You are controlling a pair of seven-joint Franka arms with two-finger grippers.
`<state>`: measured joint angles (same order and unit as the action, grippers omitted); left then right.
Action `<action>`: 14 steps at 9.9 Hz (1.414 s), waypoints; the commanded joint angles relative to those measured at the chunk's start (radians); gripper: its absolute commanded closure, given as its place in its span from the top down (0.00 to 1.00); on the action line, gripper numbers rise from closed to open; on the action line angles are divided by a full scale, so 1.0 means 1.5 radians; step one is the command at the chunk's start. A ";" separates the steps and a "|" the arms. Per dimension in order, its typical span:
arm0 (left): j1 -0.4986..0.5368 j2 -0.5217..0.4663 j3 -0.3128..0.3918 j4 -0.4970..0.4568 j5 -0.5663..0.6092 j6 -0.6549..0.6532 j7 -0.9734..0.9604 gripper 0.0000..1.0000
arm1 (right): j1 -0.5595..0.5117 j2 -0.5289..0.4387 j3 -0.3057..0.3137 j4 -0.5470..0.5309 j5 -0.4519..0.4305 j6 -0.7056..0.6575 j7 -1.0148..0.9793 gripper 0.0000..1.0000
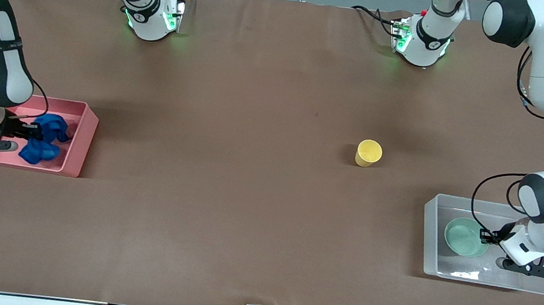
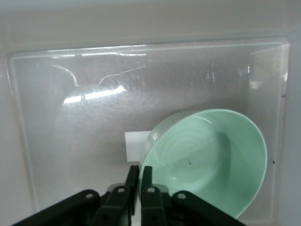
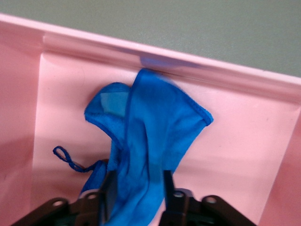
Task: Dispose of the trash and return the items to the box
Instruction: 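Drop the cloth into the pink bin while the left gripper places the bowl, then withdraw the right gripper while the left gripper moves toward the yellow cup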
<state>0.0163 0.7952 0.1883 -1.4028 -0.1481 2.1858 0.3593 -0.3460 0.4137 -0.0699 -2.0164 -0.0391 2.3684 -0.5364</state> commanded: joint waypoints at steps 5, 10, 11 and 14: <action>-0.007 -0.196 -0.013 -0.026 0.038 -0.138 -0.011 1.00 | 0.128 -0.202 0.010 0.017 0.006 -0.187 0.263 1.00; -0.003 -0.497 -0.166 -0.395 0.078 -0.099 -0.186 1.00 | 0.251 -0.238 0.011 0.216 0.005 -0.443 0.495 1.00; -0.002 -0.519 -0.215 -0.461 0.078 -0.067 -0.222 1.00 | 0.250 -0.239 0.011 0.270 0.007 -0.496 0.487 1.00; -0.002 -0.475 -0.309 -0.588 0.078 0.130 -0.295 1.00 | 0.224 -0.264 0.004 0.349 0.035 -0.589 0.420 1.00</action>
<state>0.0027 0.0351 -0.2383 -2.1926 -0.0520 2.2569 -0.0442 0.0215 0.0292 -0.0628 -1.5252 -0.0145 1.5352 0.1464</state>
